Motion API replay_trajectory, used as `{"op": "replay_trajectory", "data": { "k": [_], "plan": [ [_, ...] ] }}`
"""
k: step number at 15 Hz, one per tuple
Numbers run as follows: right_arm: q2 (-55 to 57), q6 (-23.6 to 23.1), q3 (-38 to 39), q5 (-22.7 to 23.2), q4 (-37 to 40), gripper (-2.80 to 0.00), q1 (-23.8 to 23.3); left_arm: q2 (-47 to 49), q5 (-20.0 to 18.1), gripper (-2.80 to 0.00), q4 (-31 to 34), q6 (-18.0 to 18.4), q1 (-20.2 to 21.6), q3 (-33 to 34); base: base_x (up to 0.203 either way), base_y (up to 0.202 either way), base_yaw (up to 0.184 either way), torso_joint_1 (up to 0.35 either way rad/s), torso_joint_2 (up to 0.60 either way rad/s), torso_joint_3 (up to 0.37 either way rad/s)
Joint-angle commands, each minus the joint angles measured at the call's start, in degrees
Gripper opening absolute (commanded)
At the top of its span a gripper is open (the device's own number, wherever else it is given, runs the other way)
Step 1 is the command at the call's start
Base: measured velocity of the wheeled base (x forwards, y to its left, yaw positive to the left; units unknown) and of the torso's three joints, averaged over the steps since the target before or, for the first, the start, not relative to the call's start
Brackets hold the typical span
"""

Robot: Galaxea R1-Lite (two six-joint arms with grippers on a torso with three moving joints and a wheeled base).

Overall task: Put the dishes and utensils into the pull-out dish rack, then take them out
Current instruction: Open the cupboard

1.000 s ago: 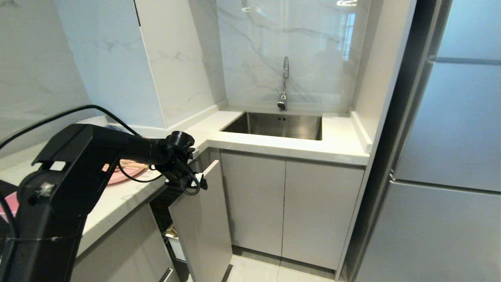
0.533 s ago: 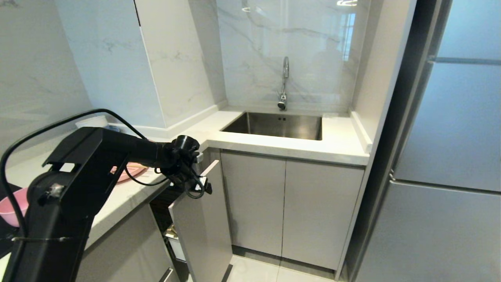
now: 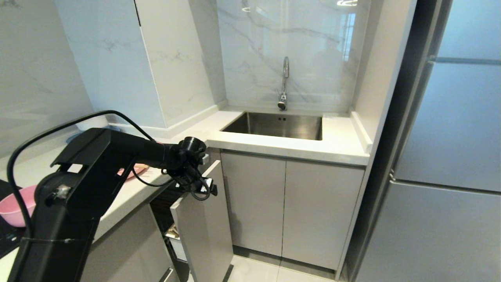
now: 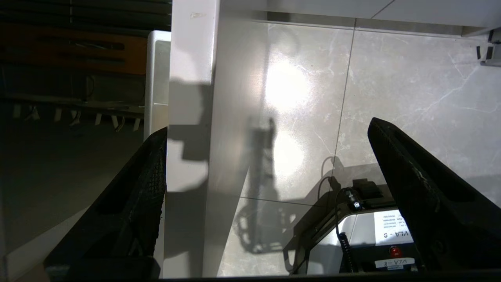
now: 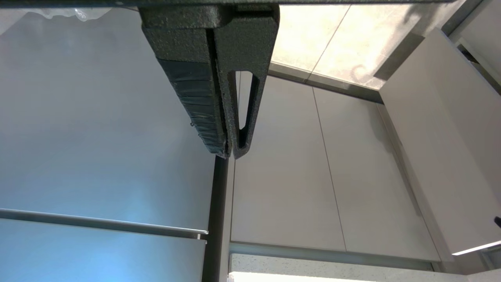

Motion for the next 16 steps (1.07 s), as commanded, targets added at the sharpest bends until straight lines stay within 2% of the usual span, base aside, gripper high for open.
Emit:
{"op": "replay_trajectory", "data": {
  "k": [1,4,16],
  "plan": [
    [0.0,-0.07,0.0,0.05,0.0,-2.8,0.02,-0.24,-0.05,0.0,0.08,-0.07,-0.85,0.02,0.0,0.0,0.0,0.0,0.0,0.0],
    [0.0,-0.07,0.0,0.05,0.0,-2.8,0.02,-0.32,-0.05,0.0,0.08,-0.39,-2.6,-0.06,0.0,0.0,0.0,0.0,0.0,0.0],
    [0.0,-0.07,0.0,0.04,0.0,-2.8,0.02,-0.92,0.04,0.0,0.17,-6.81,-12.17,0.38,0.0,0.0,0.0,0.0,0.0,0.0]
  ]
}}
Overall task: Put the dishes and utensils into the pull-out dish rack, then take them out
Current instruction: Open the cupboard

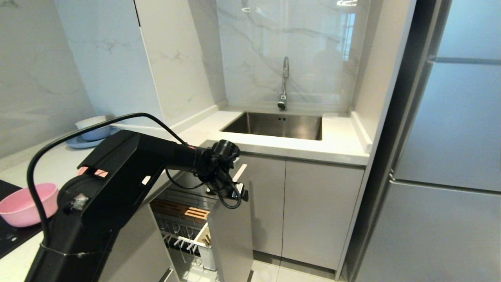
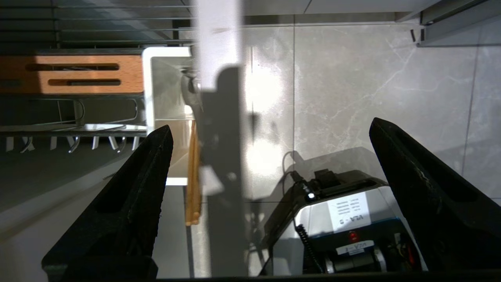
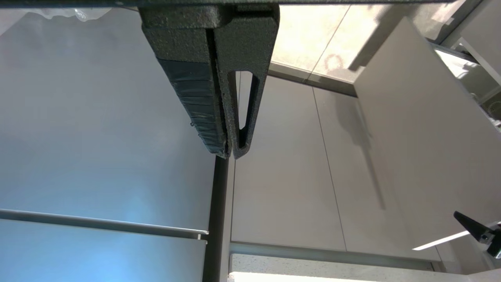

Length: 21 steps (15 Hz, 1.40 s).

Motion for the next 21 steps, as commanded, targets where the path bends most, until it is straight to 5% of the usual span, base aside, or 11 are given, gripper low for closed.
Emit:
{"op": "replay_trajectory", "data": {
  "k": [1,21],
  "plan": [
    [0.0,-0.05,0.0,0.05,0.0,-2.8,0.02,-0.31,0.08,0.0,0.17,-0.42,-1.31,0.05,0.0,0.0,0.0,0.0,0.0,0.0],
    [0.0,-0.04,0.0,0.04,0.0,-2.8,0.02,1.4,-0.09,0.0,-1.44,-5.9,-12.28,-1.49,0.0,0.0,0.0,0.0,0.0,0.0]
  ]
}}
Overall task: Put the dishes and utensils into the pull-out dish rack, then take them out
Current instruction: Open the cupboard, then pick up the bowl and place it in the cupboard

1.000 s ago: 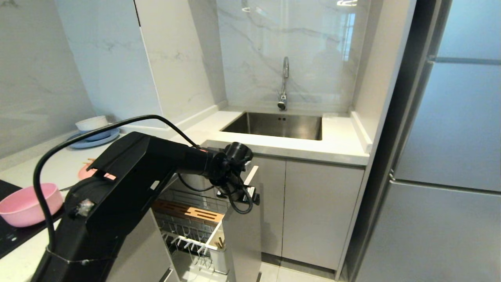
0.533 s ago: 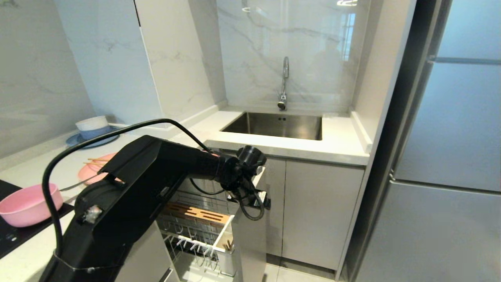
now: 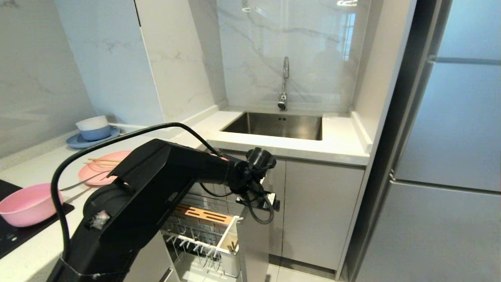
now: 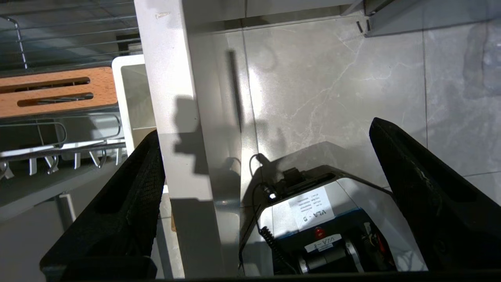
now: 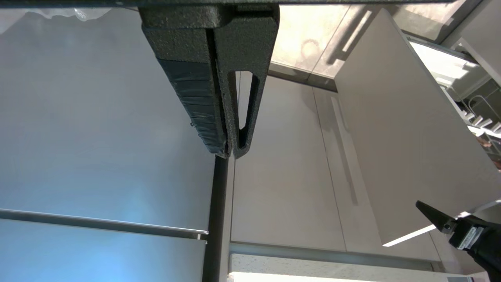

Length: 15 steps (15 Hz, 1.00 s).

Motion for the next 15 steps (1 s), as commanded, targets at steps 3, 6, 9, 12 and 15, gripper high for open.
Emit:
{"op": "replay_trajectory", "data": {
  "k": [3,6,9,12,15],
  "plan": [
    [0.0,0.0,0.0,0.03,0.0,-2.8,0.02,1.01,-0.04,0.0,0.09,-0.7,-1.3,-1.63,0.0,0.0,0.0,0.0,0.0,0.0],
    [0.0,-0.07,0.0,0.05,0.0,-2.8,0.02,1.21,-0.04,0.0,0.09,-0.79,-1.43,-1.69,0.0,0.0,0.0,0.0,0.0,0.0],
    [0.0,0.0,0.0,0.05,0.0,-2.8,0.02,1.21,-0.04,0.0,0.05,-0.79,-1.43,-1.72,0.0,0.0,0.0,0.0,0.0,0.0],
    [0.0,-0.07,0.0,-0.04,0.0,-2.8,0.02,1.28,0.01,0.0,0.09,-0.85,-1.87,-1.96,0.0,0.0,0.0,0.0,0.0,0.0],
    [0.0,-0.07,0.0,0.05,0.0,-2.8,0.02,-0.11,0.65,0.0,0.33,-2.92,-1.52,-0.48,0.0,0.0,0.0,0.0,0.0,0.0]
  ]
}}
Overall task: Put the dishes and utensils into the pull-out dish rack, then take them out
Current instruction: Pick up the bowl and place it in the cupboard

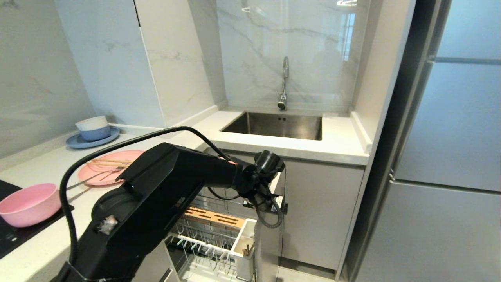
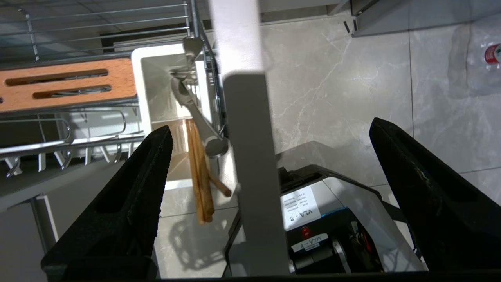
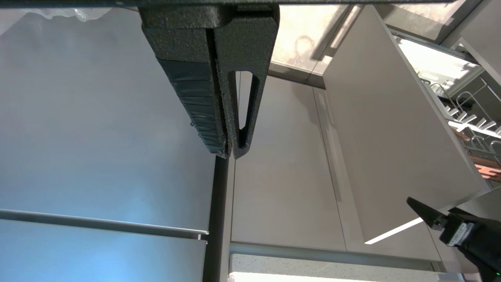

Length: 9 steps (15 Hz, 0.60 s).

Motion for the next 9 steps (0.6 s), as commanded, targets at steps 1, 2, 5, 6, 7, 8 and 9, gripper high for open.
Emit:
{"op": "replay_trajectory", "data": {
  "k": [1,2,5,6,7,8,9],
  "plan": [
    [0.0,-0.07,0.0,0.05,0.02,-2.8,0.02,-2.4,0.4,0.0,0.09,-0.25,0.23,0.99,0.0,0.0,0.0,0.0,0.0,0.0],
    [0.0,-0.07,0.0,0.01,0.02,-2.8,0.02,-4.41,0.75,0.0,0.02,-0.35,0.27,1.7,0.0,0.0,0.0,0.0,0.0,0.0],
    [0.0,-0.07,0.0,-0.04,0.02,-2.8,0.02,-13.04,1.46,0.0,-0.02,-0.64,0.22,3.96,0.0,0.0,0.0,0.0,0.0,0.0],
    [0.0,-0.07,0.0,0.05,0.02,-2.8,0.02,-16.49,1.65,0.0,0.01,-0.67,0.22,4.86,0.0,0.0,0.0,0.0,0.0,0.0],
    [0.0,-0.01,0.0,0.04,0.02,-2.8,0.02,-19.73,1.75,0.0,0.05,-0.68,0.21,5.82,0.0,0.0,0.0,0.0,0.0,0.0],
    [0.0,-0.07,0.0,0.05,0.02,-2.8,0.02,-23.44,1.89,-2.8,0.08,-0.69,0.21,6.97,0.0,0.0,0.0,0.0,0.0,0.0],
    [0.0,-0.07,0.0,-0.03,0.02,-2.8,0.02,-27.05,2.31,-2.8,0.1,-0.69,0.21,8.32,0.0,0.0,0.0,0.0,0.0,0.0]
  ]
}}
